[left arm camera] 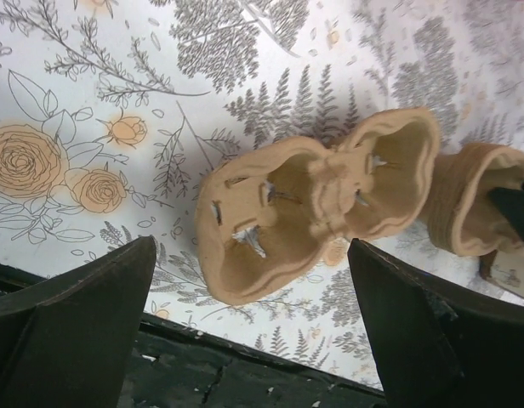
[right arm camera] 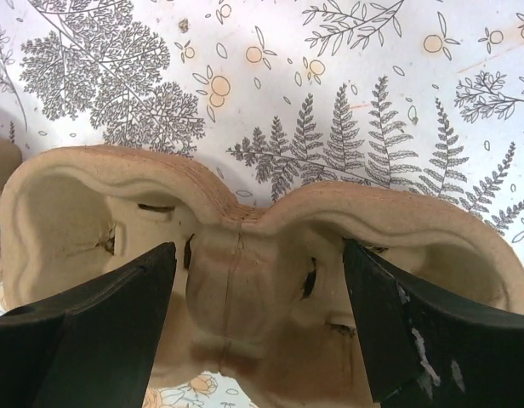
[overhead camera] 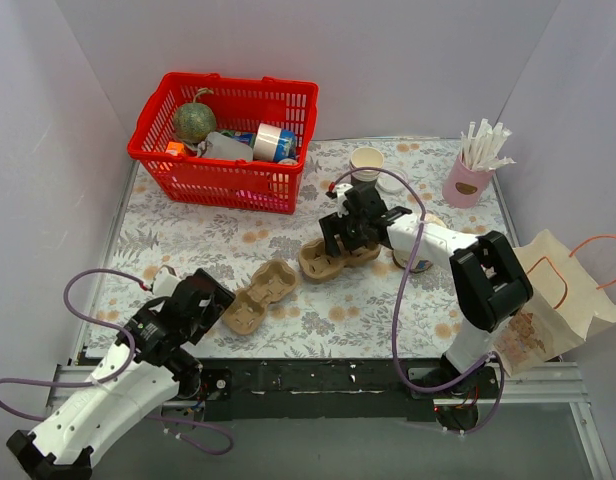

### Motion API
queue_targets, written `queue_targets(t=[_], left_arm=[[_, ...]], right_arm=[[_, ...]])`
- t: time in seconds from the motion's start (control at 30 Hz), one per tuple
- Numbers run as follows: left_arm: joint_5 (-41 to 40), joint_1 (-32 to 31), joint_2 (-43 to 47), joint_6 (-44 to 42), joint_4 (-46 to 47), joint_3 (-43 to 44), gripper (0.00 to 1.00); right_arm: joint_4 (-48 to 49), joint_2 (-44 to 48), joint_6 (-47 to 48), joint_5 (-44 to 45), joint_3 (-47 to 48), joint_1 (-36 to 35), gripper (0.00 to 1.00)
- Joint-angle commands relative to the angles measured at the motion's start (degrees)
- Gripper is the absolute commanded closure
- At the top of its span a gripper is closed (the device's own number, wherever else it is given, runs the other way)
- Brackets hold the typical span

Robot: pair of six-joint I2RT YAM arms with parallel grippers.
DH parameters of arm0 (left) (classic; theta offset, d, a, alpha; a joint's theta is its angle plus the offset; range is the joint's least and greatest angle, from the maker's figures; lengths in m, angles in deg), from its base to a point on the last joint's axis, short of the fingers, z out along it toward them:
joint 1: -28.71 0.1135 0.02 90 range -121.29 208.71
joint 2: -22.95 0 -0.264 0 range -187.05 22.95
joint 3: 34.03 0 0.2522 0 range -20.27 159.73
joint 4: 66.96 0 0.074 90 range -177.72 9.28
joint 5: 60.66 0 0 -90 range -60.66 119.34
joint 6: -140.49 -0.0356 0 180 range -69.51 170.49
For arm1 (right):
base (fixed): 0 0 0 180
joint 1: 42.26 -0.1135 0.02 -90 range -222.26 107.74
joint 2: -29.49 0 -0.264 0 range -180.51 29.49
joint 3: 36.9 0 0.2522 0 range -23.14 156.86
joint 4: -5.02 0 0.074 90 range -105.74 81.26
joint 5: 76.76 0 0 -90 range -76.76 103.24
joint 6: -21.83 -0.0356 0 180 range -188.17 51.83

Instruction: Pack the takeout coffee

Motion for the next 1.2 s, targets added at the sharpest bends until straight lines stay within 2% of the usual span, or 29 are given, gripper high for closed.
queue_targets(t=[0.0,0.13,0.37,0.6,0.77,0.83,0.87,1.07,1.17], left_arm=[[-6.90,-0.05,0.87,11.69,-5.61,6.40,0.02],[-8.84,-0.14,2.80,11.43,-6.93,8.17,0.02],[-10.16,-0.14,5.79,11.87,-6.67,7.47,0.02],[-10.61,-0.05,4.92,11.60,-7.64,9.05,0.02],[-9.99,-0.05,4.38,11.43,-8.25,9.84,0.02],[-9.82,-0.14,4.56,11.51,-8.17,9.75,0.02],[-9.81,-0.05,4.65,11.43,-7.90,9.75,0.02],[-8.32,-0.05,4.13,6.95,-1.50,9.05,0.02],[-7.18,-0.05,1.68,3.26,3.25,8.70,0.02]], right_arm=[[3.02,-3.48,-0.87,2.29,4.93,-0.70,0.14],[5.38,-6.48,-2.80,6.84,7.66,-0.70,0.14],[18.30,-8.50,-4.39,8.09,8.10,-0.70,0.15],[20.95,-14.21,-5.71,7.83,14.69,-0.70,0.15],[18.14,-15.54,-6.23,7.83,18.04,-0.70,0.13],[15.00,-13.17,-6.32,9.48,17.51,-0.70,0.09],[13.49,-12.12,-6.32,10.28,17.34,-0.61,0.03],[0.76,-2.28,-5.09,14.15,17.07,-0.35,0.02],[-2.68,1.06,-6.85,13.11,17.68,2.63,0.02]])
